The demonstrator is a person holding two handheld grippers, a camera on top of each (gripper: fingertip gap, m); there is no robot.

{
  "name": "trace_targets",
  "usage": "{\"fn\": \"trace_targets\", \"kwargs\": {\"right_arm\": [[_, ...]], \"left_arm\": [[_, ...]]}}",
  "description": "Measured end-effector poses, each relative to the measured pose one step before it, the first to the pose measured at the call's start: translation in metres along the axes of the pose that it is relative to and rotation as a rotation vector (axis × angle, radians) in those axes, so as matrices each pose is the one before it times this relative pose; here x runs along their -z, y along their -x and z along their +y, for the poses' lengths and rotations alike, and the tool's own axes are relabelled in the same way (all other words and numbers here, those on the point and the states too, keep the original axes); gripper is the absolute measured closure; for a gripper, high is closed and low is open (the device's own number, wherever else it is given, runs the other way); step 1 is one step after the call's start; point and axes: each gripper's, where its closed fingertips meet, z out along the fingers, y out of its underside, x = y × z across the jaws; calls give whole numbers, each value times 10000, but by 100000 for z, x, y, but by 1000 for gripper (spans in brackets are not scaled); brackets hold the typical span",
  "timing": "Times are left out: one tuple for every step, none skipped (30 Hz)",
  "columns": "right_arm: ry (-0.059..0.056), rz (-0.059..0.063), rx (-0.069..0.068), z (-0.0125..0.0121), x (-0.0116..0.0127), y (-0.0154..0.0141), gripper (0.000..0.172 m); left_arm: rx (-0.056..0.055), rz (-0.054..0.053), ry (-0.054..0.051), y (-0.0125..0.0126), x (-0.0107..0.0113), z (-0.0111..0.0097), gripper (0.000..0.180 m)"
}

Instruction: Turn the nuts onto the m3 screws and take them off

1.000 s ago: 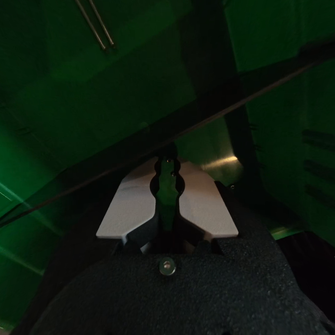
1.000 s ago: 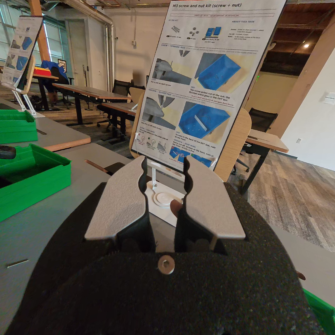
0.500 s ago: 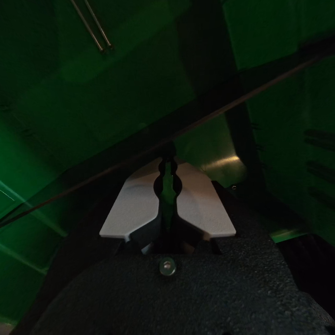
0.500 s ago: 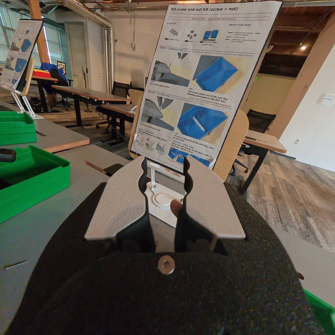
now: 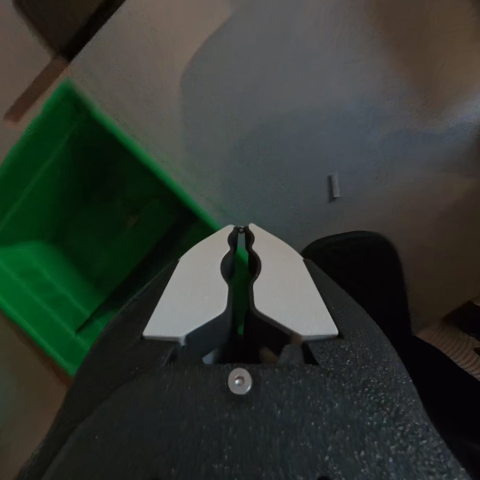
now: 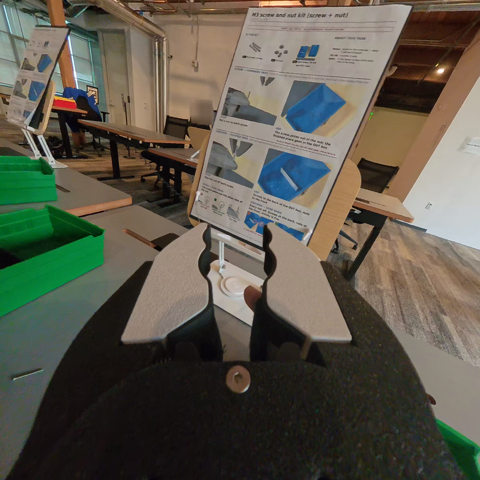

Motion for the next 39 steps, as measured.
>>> {"fn": "trace_targets", "kwargs": {"right_arm": [[20,-48,44,-18,1,161,134],[10,-47,35,-27,17,133,134],[-5,-39,22,-52,43,92,134],[-20,-29,8,-55,62,49,134],[-23,-20,-7,-63,62,15,134],[-24,-15,-15,-49,90,-24,134],[-26,-10,-21,-35,106,-62,134],[-27,3,-20,-45,122,-96,134],[-48,32,-25,-82,158,-152,134],[-70,39,-38,-110,189,-187,134],[-78,31,-51,-123,209,-180,134],[-80,40,-60,-121,201,-220,134],[-75,47,-65,-109,191,-219,134],[-65,37,-61,-97,175,-208,135],[-55,34,-50,-79,158,-178,135],[-52,33,-40,-79,148,-156,135],[-50,22,-34,-78,132,-132,135],[-45,12,-33,-85,109,-89,135],[-41,4,-26,-68,88,-71,135],[-30,6,-16,-43,68,-59,135],[-18,8,-12,-36,45,-45,135],[-9,0,-8,-14,40,-30,135],[-10,2,-7,-15,36,-23,135],[-15,0,-7,-35,35,-10,135],[-19,-4,-5,-42,38,6,135],[-19,-1,-2,-43,38,0,135],[-11,-1,1,-29,18,10,135],[-3,-2,2,-5,11,-4,135],[1,-2,0,1,1,3,135],[3,-4,-2,5,-11,12,135],[5,-5,3,8,-9,10,135],[8,1,10,21,-13,17,135],[11,2,10,17,-18,1,135],[11,-1,2,26,-17,13,135],[4,-3,-3,6,-10,11,135],[-1,-4,1,-1,-18,20,135],[7,-1,4,19,-10,15,135],[10,0,9,12,-14,18,135],[0,0,5,-1,-4,6,135]], "left_arm": [[-645,304,-34,-2233,-713,-1289,176],[-615,409,34,-2301,-1077,-1220,176],[-562,437,97,-2193,-1359,-1126,176],[-498,354,177,-1864,-1511,-993,176],[-422,244,254,-1469,-1556,-829,176],[-328,141,287,-1066,-1481,-697,176],[-226,66,275,-716,-1363,-602,176],[-123,55,207,-511,-1226,-566,176],[-87,161,173,-565,-1102,-474,176],[-94,199,171,-542,-979,-308,176],[-66,102,177,-346,-861,-177,176],[-46,20,206,-193,-728,-20,176],[-37,15,195,-146,-571,58,176],[-14,47,114,-157,-417,9,176],[3,86,60,-178,-306,-35,176],[-9,64,84,-156,-240,33,176],[-20,-14,118,-25,-189,105,176],[-3,-67,100,51,-156,107,176],[8,-50,74,32,-124,69,176],[-12,4,57,-53,-115,51,176],[-17,28,32,-87,-101,26,176],[-4,16,27,-75,-108,-3,176],[-8,-6,36,-54,-100,11,176],[-16,-32,40,-7,-99,4,176],[-5,-16,26,-27,-60,-26,176],[-3,12,2,-58,-5,-47,176],[-8,-15,11,-7,-8,-28,176],[8,-17,16,-7,9,6,176],[18,-43,24,45,19,41,175],[29,-60,45,67,91,122,171],[34,-43,34,62,214,190,162],[59,-84,-59,146,402,184,156],[106,-116,-163,266,596,170,155],[166,-114,-219,364,762,248,156],[229,-128,-257,510,842,320,158],[293,-149,-266,665,859,377,161],[356,-133,-210,752,768,514,162],[399,-86,-114,749,621,681,163],[383,-41,-35,670,465,776,164]]}}
